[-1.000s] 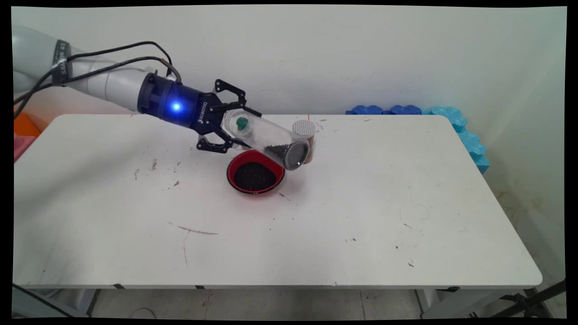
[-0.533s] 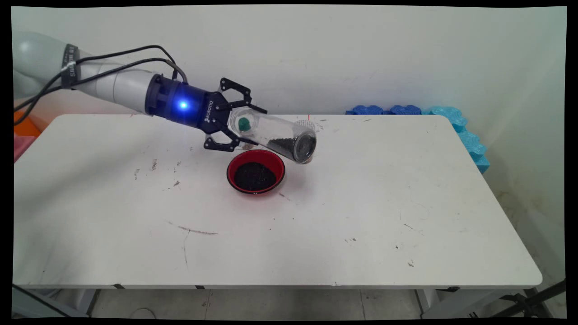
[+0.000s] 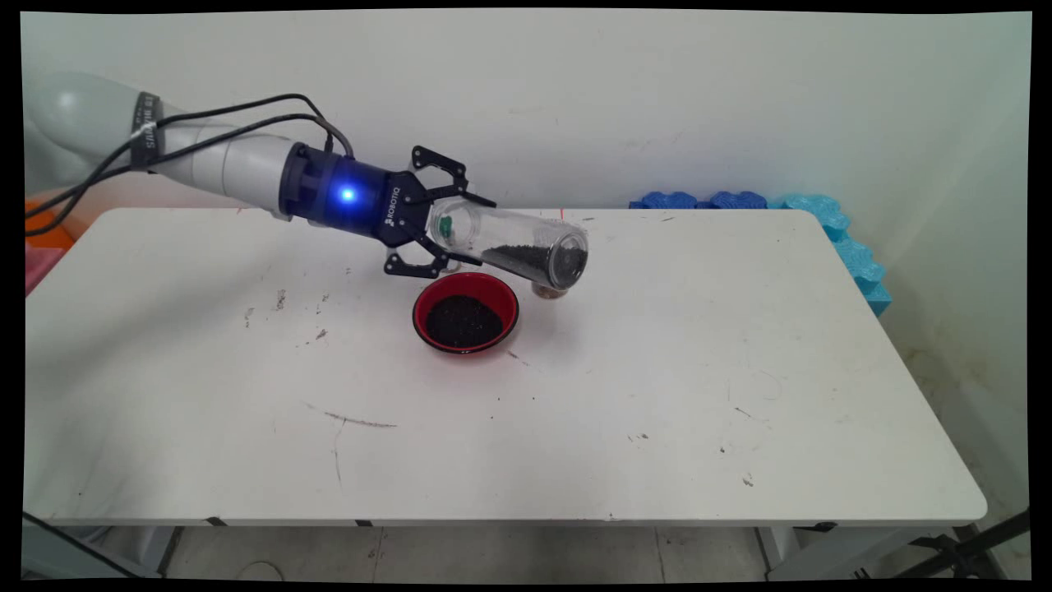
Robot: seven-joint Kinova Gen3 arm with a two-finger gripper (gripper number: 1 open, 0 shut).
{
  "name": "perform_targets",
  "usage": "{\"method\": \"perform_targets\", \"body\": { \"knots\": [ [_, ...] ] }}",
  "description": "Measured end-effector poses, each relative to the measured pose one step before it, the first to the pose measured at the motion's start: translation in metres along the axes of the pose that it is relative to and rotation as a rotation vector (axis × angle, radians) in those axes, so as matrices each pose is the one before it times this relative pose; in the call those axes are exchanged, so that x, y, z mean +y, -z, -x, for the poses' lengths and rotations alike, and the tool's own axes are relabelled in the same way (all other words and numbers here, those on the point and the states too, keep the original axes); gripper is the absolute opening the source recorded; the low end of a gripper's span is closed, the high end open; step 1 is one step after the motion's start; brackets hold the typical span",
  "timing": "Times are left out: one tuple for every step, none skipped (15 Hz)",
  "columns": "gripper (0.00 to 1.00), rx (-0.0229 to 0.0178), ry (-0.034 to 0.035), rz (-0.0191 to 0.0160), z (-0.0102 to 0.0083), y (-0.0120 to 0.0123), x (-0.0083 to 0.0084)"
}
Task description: Pour the black seasoning powder in the red bowl
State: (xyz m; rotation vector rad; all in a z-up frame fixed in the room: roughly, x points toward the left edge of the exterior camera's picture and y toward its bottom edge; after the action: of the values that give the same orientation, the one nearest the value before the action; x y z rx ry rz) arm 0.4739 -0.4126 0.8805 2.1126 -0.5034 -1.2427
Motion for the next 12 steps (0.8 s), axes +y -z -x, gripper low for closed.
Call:
{"method": "perform_targets", "body": {
  "knots": [
    [0.00,-0.00212,0.01013,0.00186,-0.00079,-0.00129,-0.00073],
    [0.00,-0.00279,0.00934,0.00147,-0.00070,-0.00101,-0.00084],
    [0.00,-0.00332,0.00995,0.00187,-0.00085,-0.00114,-0.00082],
    [0.00,-0.00337,0.01006,0.00240,-0.00079,-0.00110,-0.00066],
    [0.00,-0.00260,0.00984,0.00365,-0.00070,-0.00083,-0.00034],
    [0.00,-0.00234,0.01164,0.00381,-0.00098,-0.00085,-0.00043],
    [0.00,-0.00232,0.01096,0.00333,-0.00096,-0.00072,-0.00045],
    [0.00,-0.00112,0.00588,0.00154,-0.00061,-0.00041,-0.00028],
    [0.00,-0.00185,0.00830,0.00211,-0.00081,-0.00060,-0.00038],
    [0.00,-0.00136,0.00785,0.00173,-0.00097,-0.00069,-0.00054],
    [0.00,-0.00214,0.00857,0.00202,-0.00102,-0.00098,-0.00062],
    [0.00,-0.00226,0.00785,0.00156,-0.00097,-0.00116,-0.00058]
  ]
}}
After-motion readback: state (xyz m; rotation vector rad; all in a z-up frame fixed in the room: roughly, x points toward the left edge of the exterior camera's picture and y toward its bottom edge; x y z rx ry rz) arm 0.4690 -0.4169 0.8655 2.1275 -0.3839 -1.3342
